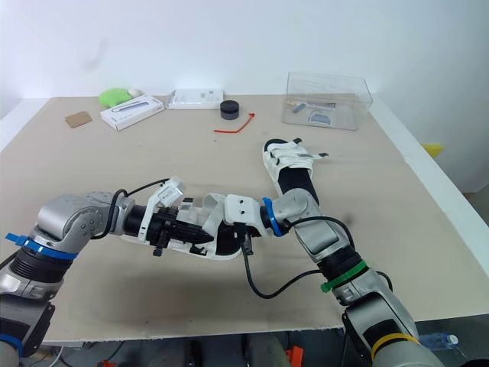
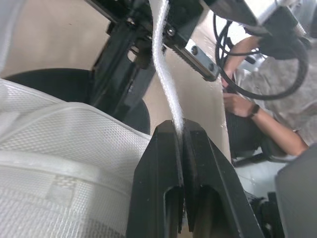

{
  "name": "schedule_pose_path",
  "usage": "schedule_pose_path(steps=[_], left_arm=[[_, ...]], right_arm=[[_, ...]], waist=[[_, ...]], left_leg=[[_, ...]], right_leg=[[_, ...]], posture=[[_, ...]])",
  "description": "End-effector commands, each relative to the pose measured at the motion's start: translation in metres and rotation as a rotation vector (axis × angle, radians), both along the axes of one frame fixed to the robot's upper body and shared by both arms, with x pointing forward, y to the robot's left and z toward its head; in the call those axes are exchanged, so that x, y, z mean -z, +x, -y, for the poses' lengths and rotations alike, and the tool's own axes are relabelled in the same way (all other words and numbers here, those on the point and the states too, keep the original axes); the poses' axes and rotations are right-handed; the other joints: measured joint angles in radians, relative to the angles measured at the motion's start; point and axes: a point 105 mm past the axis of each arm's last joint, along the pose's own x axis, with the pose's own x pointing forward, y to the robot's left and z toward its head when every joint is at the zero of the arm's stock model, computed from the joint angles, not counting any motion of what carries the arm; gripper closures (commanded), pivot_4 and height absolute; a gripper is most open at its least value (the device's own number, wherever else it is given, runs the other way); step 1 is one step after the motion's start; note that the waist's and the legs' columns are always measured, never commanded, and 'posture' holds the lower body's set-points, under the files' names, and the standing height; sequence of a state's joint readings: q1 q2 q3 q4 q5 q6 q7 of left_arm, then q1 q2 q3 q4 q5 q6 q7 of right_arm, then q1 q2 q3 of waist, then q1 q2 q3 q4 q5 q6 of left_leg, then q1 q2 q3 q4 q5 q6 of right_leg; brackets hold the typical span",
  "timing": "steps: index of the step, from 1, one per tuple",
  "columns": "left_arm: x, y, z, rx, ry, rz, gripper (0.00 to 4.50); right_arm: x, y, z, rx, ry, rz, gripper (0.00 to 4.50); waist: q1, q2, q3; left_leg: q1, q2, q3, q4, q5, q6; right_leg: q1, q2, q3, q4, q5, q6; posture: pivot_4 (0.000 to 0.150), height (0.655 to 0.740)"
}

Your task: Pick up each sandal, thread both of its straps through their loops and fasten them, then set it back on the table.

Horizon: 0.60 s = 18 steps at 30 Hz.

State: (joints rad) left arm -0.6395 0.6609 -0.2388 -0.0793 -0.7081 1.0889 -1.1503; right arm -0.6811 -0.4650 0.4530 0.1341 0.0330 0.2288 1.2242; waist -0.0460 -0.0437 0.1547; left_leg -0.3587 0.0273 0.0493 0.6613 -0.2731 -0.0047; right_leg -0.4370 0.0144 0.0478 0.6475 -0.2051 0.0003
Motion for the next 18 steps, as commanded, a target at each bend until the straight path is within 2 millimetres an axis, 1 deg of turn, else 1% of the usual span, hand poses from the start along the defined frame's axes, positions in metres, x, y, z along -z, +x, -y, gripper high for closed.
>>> schedule_pose_path(steps=[1,5,7,9,14,18], left_arm=[[0.004,-0.007,0.001,0.023,-0.008,-0.022,4.38],[0.010,-0.004,-0.006,0.022,0.034,0.055,4.38],[0.011,0.005,-0.008,-0.011,0.032,0.143,4.38],[0.014,0.010,-0.008,-0.033,0.036,0.193,4.38],[0.023,0.011,-0.007,-0.046,0.053,0.201,4.38],[0.019,0.005,-0.001,-0.023,0.020,0.191,4.38]], right_arm=[[0.026,0.002,0.014,0.052,-0.096,-0.060,4.50],[0.026,0.002,0.014,0.051,-0.098,-0.060,4.50],[0.025,0.002,0.014,0.050,-0.098,-0.060,4.50],[0.025,0.003,0.014,0.049,-0.098,-0.060,4.50],[0.025,0.003,0.014,0.048,-0.100,-0.059,4.50],[0.025,0.003,0.015,0.048,-0.101,-0.059,4.50]], waist=[[0.000,0.000,0.000],[0.000,0.000,0.000],[0.000,0.000,0.000],[0.001,0.000,0.000],[0.001,0.001,0.000],[0.001,0.001,-0.001]], left_leg=[[0.000,0.000,0.000,0.000,0.000,0.000],[0.000,0.000,0.000,0.000,0.000,0.000],[0.000,0.000,0.000,0.000,0.000,0.000],[0.000,0.000,0.000,0.000,0.000,0.000],[0.001,0.000,0.001,0.000,0.000,0.000],[0.002,-0.001,0.001,0.000,0.001,0.001]], right_leg=[[0.000,0.000,0.000,0.000,0.000,0.000],[0.000,0.000,0.000,0.000,0.000,0.000],[0.000,0.000,0.000,0.000,0.000,0.000],[0.000,0.000,0.000,0.000,0.000,0.000],[0.001,-0.001,0.000,0.000,0.000,0.000],[0.002,-0.001,0.001,0.000,0.001,0.001]], posture=[[0.150,0.7400],[0.150,0.7400],[0.150,0.7400],[0.150,0.7400],[0.150,0.7400],[0.150,0.7400]])
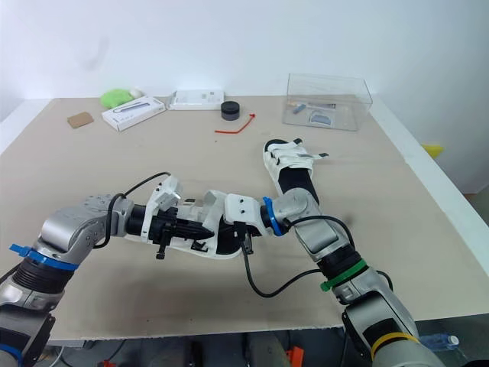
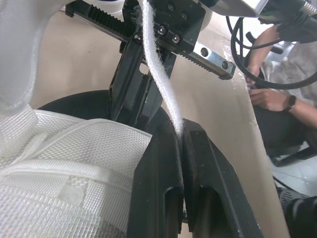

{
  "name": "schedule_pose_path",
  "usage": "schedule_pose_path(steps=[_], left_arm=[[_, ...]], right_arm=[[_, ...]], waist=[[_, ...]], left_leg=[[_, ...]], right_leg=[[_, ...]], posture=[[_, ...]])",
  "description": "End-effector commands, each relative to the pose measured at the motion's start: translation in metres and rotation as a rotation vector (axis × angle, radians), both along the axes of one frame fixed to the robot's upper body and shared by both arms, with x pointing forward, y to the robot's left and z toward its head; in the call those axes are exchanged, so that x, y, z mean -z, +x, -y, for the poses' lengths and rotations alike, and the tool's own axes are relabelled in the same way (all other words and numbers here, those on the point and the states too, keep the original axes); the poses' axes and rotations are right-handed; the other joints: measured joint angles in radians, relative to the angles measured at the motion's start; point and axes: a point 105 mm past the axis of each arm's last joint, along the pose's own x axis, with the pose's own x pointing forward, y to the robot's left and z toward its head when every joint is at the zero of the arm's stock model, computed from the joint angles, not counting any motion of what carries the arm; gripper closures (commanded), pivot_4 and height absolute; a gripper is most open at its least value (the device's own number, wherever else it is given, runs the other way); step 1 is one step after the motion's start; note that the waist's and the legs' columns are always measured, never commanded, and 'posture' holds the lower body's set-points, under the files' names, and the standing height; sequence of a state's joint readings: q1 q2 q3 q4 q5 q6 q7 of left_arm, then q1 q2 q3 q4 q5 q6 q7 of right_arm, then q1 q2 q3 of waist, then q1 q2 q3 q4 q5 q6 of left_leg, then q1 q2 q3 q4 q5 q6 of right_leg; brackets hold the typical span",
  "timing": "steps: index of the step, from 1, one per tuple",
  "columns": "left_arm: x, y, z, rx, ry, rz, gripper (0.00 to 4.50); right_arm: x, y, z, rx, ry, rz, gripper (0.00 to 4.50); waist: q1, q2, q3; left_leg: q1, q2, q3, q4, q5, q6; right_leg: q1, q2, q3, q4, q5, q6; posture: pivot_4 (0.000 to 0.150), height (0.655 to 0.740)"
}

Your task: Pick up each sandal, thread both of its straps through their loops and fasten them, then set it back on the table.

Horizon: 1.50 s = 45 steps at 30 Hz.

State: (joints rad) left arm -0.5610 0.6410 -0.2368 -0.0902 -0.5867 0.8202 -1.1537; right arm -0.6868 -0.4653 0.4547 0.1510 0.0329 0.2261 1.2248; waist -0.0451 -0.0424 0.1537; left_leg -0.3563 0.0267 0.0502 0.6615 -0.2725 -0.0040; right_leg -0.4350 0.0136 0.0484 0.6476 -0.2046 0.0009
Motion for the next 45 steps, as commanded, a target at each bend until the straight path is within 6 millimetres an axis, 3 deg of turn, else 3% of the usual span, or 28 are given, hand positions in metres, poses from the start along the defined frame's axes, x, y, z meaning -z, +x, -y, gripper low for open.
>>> schedule_pose_path(steps=[1,14,33,36,38,42,45], left_arm=[[0.012,-0.003,0.000,-0.009,0.034,-0.032,4.38],[0.006,-0.012,0.017,0.022,-0.019,-0.001,4.38],[0.008,-0.021,0.001,0.052,0.025,-0.013,4.38],[0.003,-0.015,0.001,0.029,0.013,0.013,3.67],[-0.001,-0.013,0.000,0.029,0.006,0.015,2.78],[-0.011,-0.007,-0.001,0.022,-0.017,0.022,2.78],[-0.030,0.004,0.004,0.000,-0.082,0.026,2.78]], right_arm=[[0.024,0.001,0.014,0.041,-0.096,-0.054,4.50],[0.024,0.000,0.014,0.038,-0.097,-0.051,4.50],[0.025,-0.001,0.013,0.029,-0.098,-0.056,4.50],[0.025,-0.001,0.013,0.029,-0.097,-0.055,4.50],[0.025,-0.001,0.013,0.030,-0.098,-0.055,4.50],[0.025,0.000,0.014,0.032,-0.100,-0.054,4.50],[0.025,0.000,0.015,0.035,-0.102,-0.054,4.50]], waist=[[0.000,0.000,0.000],[0.001,0.000,0.000],[0.000,0.000,0.000],[0.000,0.000,0.000],[0.000,0.000,0.000],[0.000,0.000,0.000],[0.001,0.000,0.000]], left_leg=[[0.000,0.000,0.000,0.000,0.000,0.000],[0.000,-0.001,0.000,0.000,0.000,0.000],[-0.001,0.000,0.000,-0.001,0.000,0.000],[-0.001,0.000,0.000,-0.001,0.000,0.000],[-0.001,0.000,0.000,-0.001,0.000,0.001],[-0.001,0.000,0.000,-0.001,0.000,0.001],[-0.001,0.000,0.000,-0.001,0.000,0.001]], right_leg=[[0.000,0.000,0.000,0.000,0.000,0.000],[0.000,-0.001,0.000,0.000,0.000,0.001],[-0.001,0.000,0.000,-0.001,0.000,0.000],[-0.001,0.000,0.000,-0.001,0.000,0.000],[-0.001,0.000,0.000,-0.001,0.000,0.000],[-0.001,0.000,0.000,-0.001,0.000,0.001],[-0.001,0.000,-0.001,-0.001,0.000,0.001]], posture=[[0.150,0.7400],[0.150,0.7400],[0.150,0.7400],[0.150,0.7400],[0.150,0.7400],[0.150,0.7400],[0.150,0.7400]])
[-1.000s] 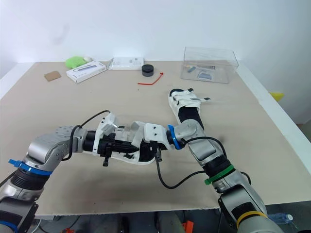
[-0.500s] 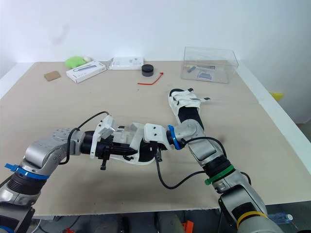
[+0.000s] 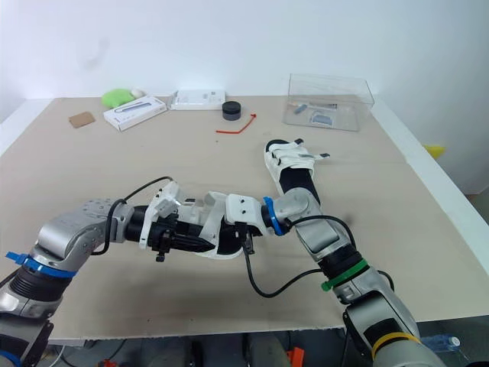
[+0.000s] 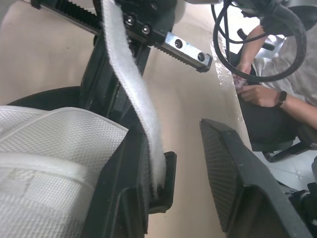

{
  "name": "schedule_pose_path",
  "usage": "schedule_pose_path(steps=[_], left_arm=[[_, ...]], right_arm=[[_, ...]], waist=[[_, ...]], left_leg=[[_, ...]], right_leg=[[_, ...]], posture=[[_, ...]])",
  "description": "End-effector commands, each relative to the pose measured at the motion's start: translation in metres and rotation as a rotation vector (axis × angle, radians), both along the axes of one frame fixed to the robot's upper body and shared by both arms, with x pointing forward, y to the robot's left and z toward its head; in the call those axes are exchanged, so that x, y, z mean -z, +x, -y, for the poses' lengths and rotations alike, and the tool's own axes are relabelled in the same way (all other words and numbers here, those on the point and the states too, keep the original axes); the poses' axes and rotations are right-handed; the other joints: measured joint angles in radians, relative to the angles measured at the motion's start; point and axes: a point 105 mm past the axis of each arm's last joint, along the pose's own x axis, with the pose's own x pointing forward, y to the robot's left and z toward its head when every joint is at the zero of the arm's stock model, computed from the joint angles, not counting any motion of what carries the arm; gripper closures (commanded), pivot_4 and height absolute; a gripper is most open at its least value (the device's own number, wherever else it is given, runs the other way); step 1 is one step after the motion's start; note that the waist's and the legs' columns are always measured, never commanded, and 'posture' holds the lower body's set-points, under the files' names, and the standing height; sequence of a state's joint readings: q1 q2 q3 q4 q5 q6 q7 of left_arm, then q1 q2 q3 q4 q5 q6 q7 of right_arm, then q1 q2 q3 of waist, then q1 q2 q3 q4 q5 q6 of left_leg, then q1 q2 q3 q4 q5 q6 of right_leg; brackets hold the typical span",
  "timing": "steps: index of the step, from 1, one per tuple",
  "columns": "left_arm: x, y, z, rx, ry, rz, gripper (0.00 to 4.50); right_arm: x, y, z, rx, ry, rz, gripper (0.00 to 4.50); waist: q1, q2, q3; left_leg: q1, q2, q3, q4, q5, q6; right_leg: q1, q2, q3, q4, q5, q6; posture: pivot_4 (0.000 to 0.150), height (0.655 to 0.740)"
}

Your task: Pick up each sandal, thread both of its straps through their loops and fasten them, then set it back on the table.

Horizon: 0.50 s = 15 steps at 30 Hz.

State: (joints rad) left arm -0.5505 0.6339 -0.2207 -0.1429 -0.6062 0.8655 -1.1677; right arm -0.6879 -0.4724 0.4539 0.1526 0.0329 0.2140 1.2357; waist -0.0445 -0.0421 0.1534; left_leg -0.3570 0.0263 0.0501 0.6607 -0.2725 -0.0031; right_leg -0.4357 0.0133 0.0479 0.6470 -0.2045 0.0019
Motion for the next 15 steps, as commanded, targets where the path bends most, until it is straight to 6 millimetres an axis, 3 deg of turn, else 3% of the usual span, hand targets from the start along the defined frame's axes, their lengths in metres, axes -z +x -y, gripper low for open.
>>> schedule_pose_path(steps=[1,7,13,15], left_arm=[[-0.028,0.015,0.002,-0.043,-0.074,0.035,2.78],[-0.035,0.025,0.007,-0.057,-0.071,0.020,2.78],[-0.034,0.023,0.015,-0.003,-0.062,-0.029,2.78],[-0.033,0.024,0.015,-0.005,-0.047,-0.041,3.30]], right_arm=[[0.026,0.001,0.013,0.047,-0.097,-0.058,4.50],[0.026,0.001,0.013,0.048,-0.096,-0.057,4.50],[0.025,0.002,0.012,0.049,-0.094,-0.055,4.50],[0.025,0.002,0.012,0.050,-0.091,-0.055,4.50]], waist=[[0.001,0.000,0.000],[0.000,0.000,0.000],[0.000,0.000,0.000],[0.000,0.000,0.000]], left_leg=[[0.000,0.000,0.000,0.000,0.000,0.000],[-0.001,0.000,0.000,0.001,0.000,0.000],[-0.003,0.000,0.000,0.001,0.000,0.000],[-0.003,0.000,0.000,0.001,0.000,0.000]], right_leg=[[0.000,0.000,0.000,0.000,0.000,0.000],[-0.001,0.000,0.001,0.000,0.000,0.000],[-0.002,0.000,0.001,0.000,0.000,0.000],[-0.002,0.000,0.001,0.000,0.000,0.001]], posture=[[0.150,0.7400],[0.150,0.7400],[0.150,0.7400],[0.150,0.7400]])
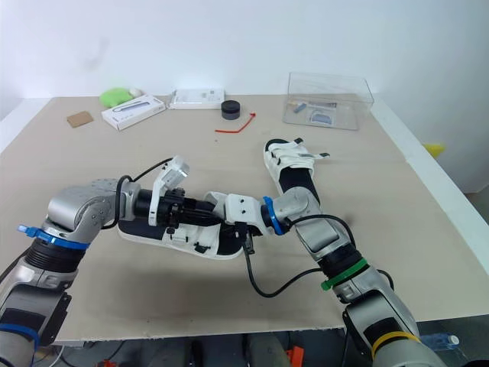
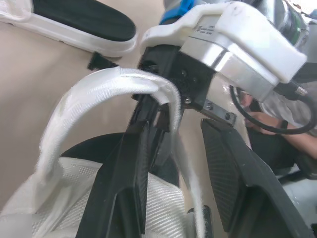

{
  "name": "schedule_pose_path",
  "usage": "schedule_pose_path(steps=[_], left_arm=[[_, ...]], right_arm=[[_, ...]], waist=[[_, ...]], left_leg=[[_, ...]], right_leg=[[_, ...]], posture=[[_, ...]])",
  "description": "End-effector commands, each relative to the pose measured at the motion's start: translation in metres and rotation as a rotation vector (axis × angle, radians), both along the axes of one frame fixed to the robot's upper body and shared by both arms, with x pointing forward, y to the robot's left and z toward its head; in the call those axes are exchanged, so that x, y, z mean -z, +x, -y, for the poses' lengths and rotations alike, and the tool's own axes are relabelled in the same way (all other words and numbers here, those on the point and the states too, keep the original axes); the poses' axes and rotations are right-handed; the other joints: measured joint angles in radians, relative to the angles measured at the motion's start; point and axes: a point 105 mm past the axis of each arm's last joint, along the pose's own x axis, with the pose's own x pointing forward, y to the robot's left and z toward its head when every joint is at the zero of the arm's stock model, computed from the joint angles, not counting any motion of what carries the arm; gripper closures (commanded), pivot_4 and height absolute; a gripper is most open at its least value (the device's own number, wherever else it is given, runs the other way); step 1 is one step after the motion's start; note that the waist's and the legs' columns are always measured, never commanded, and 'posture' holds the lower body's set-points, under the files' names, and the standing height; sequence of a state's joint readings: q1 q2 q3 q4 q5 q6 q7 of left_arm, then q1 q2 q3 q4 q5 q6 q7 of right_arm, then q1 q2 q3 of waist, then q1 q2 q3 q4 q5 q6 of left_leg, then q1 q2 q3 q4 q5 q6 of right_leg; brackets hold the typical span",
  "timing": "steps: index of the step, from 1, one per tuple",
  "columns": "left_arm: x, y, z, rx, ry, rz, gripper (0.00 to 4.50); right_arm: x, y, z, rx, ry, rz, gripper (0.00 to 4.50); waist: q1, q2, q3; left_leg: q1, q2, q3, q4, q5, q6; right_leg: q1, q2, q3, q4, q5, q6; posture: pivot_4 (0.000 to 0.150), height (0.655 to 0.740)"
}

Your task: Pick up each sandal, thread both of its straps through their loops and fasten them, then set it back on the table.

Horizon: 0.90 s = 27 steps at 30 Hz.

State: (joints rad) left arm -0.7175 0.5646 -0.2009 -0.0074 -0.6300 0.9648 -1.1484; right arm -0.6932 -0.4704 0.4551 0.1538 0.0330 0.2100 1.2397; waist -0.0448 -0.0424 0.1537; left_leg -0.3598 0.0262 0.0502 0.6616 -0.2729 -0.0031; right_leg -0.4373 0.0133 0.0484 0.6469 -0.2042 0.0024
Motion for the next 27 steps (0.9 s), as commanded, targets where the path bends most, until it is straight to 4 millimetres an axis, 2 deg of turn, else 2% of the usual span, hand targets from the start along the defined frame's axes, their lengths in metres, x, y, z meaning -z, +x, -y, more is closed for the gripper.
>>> schedule_pose_path(steps=[1,3,4,14,20,24,27], left_arm=[[-0.005,0.000,0.002,0.022,0.008,0.006,3.50],[-0.005,0.001,0.001,0.021,0.016,0.015,4.41],[-0.005,0.001,0.001,0.027,0.018,0.022,4.46],[-0.004,-0.015,-0.010,0.080,0.044,0.080,4.46],[0.000,-0.018,-0.019,0.063,0.045,0.097,4.46],[0.009,-0.011,-0.022,0.024,0.081,0.174,4.46],[0.015,-0.014,-0.021,0.038,0.083,0.177,4.46]], right_arm=[[0.027,0.002,0.013,0.059,-0.092,-0.058,4.50],[0.027,0.001,0.014,0.060,-0.093,-0.060,4.50],[0.028,0.001,0.014,0.061,-0.093,-0.061,4.50],[0.028,0.001,0.014,0.061,-0.094,-0.061,4.50],[0.028,0.001,0.015,0.055,-0.098,-0.062,4.50],[0.028,0.001,0.015,0.053,-0.101,-0.060,4.50],[0.027,0.001,0.016,0.052,-0.103,-0.058,4.50]], waist=[[0.000,0.000,0.000],[0.000,0.000,0.000],[0.000,0.000,0.000],[-0.001,0.000,0.000],[-0.001,0.000,0.000],[-0.001,0.000,0.000],[-0.001,0.000,0.000]], left_leg=[[0.000,0.000,0.000,0.000,0.000,0.000],[0.000,0.000,0.000,0.000,0.000,0.000],[0.000,0.000,0.000,0.000,0.000,0.000],[0.000,0.000,0.000,0.000,0.000,0.000],[0.000,0.000,0.000,0.000,0.000,0.000],[0.000,0.000,0.000,0.000,0.000,0.000],[0.000,0.000,0.000,0.000,0.000,0.000]], right_leg=[[0.000,0.000,0.000,0.000,0.000,0.000],[0.000,0.000,0.000,0.000,0.000,0.000],[0.000,0.000,0.000,0.000,0.000,0.000],[0.000,0.000,0.000,0.000,0.000,0.000],[0.000,0.000,0.000,0.000,0.000,0.000],[0.000,0.000,0.000,0.000,0.000,0.000],[0.000,0.000,0.000,0.000,0.000,0.000]], posture=[[0.150,0.7400],[0.150,0.7400],[0.150,0.7400],[0.150,0.7400],[0.150,0.7400],[0.150,0.7400],[0.150,0.7400]])
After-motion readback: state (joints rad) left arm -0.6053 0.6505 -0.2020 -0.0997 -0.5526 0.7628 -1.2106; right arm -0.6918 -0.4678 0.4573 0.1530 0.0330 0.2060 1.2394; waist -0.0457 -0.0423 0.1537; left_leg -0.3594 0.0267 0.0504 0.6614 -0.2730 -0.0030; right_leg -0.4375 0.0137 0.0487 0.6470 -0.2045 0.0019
